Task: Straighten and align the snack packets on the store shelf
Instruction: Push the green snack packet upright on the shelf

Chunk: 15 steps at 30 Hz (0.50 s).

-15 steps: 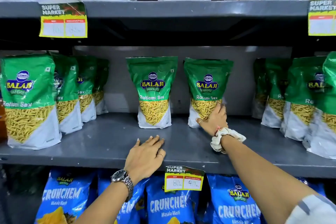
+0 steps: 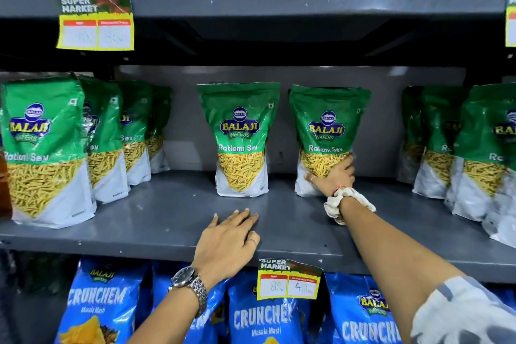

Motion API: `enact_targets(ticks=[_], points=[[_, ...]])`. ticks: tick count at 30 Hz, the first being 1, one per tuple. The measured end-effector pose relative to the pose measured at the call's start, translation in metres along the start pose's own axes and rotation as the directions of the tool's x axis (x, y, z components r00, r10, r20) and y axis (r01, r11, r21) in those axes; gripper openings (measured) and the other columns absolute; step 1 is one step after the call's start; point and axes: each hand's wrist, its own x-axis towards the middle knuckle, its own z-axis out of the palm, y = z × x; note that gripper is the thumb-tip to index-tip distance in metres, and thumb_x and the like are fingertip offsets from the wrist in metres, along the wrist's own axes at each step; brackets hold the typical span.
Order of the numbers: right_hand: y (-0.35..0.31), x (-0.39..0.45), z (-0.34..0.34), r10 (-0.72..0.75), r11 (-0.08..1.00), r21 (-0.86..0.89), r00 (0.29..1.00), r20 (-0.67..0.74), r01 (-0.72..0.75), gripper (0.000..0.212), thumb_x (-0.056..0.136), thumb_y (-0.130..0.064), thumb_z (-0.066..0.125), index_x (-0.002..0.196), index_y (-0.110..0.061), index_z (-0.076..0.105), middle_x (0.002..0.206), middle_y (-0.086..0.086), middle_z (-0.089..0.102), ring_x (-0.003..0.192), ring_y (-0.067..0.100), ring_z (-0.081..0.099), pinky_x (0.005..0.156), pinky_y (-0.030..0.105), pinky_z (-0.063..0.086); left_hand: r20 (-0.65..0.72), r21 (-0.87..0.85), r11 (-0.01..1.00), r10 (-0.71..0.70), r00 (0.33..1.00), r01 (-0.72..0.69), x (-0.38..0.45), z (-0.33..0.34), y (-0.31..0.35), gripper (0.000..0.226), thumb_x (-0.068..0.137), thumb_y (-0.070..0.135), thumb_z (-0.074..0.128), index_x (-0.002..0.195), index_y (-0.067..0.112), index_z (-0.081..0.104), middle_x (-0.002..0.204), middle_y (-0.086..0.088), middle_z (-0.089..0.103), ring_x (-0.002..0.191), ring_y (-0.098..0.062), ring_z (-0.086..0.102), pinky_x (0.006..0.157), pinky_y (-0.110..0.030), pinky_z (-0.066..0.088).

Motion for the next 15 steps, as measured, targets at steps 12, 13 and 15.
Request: enact_targets(ticks=[12,13,15], points=[[0.000,-0.036,-0.020,-0.058,0.998,-0.017,0.998,-0.033,0.058,0.128,0.064,-0.036,0.085,0.148,-0.009,-0.007,0.139,0.027,0.031,0.125,0.047,0.036,0.101,0.054,0.037,-0.026,0.042,0.999,0.014,1.000,-0.013,0.000,0.001,-0.001,0.091,0.063,0.052,-0.007,0.144,0.032,0.028,0.156,0.012,0.023,0.143,-0.006,0.020,0.119,-0.039,0.011],[0.001,-0.042,-0.022,-0.075,0.997,-0.029,0.996,-0.041,0.074,0.128,0.064,-0.037,0.084,0.149,-0.012,-0.009,0.138,0.027,0.032,0.123,0.047,0.037,0.099,0.054,0.039,-0.025,0.042,0.999,0.012,1.000,-0.011,0.000,0.001,0.000,0.090,0.064,0.053,-0.006,0.144,0.032,0.028,0.156,0.012,0.023,0.143,-0.006,0.020,0.119,-0.039,0.011],[0.003,-0.053,-0.027,-0.117,0.992,-0.059,0.992,-0.054,0.114,0.125,0.067,-0.038,0.082,0.150,-0.020,-0.010,0.135,0.026,0.033,0.119,0.046,0.040,0.094,0.054,0.042,-0.021,0.040,0.999,0.010,1.000,-0.010,-0.001,0.001,0.000,0.085,0.068,0.052,-0.004,0.144,0.032,0.028,0.156,0.012,0.023,0.143,-0.006,0.020,0.119,-0.039,0.012]])
